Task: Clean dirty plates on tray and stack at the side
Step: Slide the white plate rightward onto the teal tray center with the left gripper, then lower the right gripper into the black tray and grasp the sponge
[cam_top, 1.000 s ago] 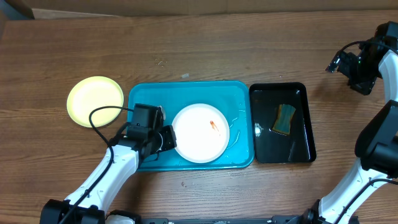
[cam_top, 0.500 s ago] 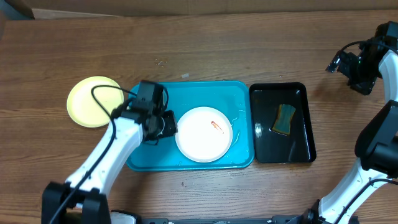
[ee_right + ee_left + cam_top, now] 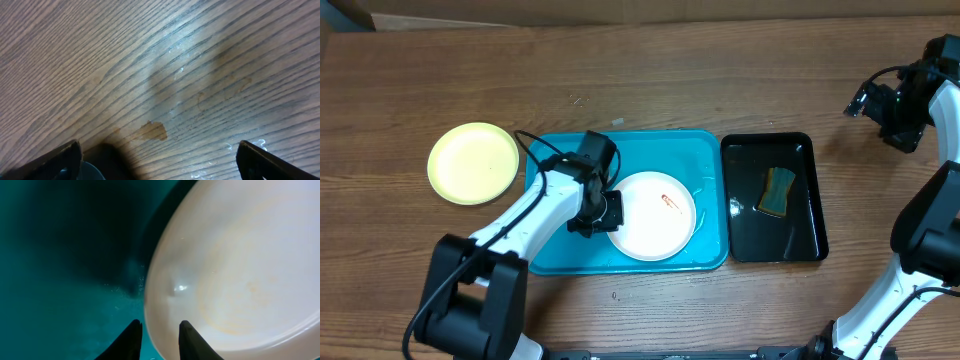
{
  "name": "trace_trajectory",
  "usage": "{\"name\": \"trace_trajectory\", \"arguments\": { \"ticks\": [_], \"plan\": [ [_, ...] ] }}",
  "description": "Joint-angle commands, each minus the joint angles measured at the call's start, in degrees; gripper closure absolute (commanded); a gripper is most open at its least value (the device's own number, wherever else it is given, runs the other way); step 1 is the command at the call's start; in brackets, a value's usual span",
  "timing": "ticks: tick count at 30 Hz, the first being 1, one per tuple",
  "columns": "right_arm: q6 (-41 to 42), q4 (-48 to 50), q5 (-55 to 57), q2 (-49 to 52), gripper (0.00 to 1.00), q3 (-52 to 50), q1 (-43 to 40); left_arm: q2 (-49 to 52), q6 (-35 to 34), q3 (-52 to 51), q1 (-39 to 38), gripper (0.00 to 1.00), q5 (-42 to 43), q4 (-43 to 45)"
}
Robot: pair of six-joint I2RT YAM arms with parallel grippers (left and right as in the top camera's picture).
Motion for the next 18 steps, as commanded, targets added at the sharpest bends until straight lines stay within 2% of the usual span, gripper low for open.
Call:
{"name": "trace_trajectory", "arguments": {
  "ticks": [1, 5, 9, 14, 18],
  "plan": [
    [0.2, 0.2, -0.3, -1.4, 0.0, 1.2, 0.1, 1.8, 1.1, 1.1, -0.4, 0.77, -2.5, -0.2],
    [0.2, 0.2, -0.3, -1.4, 0.0, 1.2, 0.1, 1.8, 1.2, 1.2, 0.0, 0.82, -2.5, -0.2],
    [0.2, 0.2, -0.3, -1.4, 0.0, 1.2, 0.1, 1.8, 1.2, 1.2, 0.3, 0.96, -2.3, -0.2],
    [1.2, 1.6, -1.1, -1.4, 0.0, 1.2, 0.1, 1.8, 1.1, 1.2, 0.3, 0.95, -2.3, 0.2],
    [3.2, -0.7, -11.0, -1.4, 0.0, 1.7, 0.1, 1.8, 1.1, 1.2, 0.4, 0.95, -2.3, 1.0]
  ]
}}
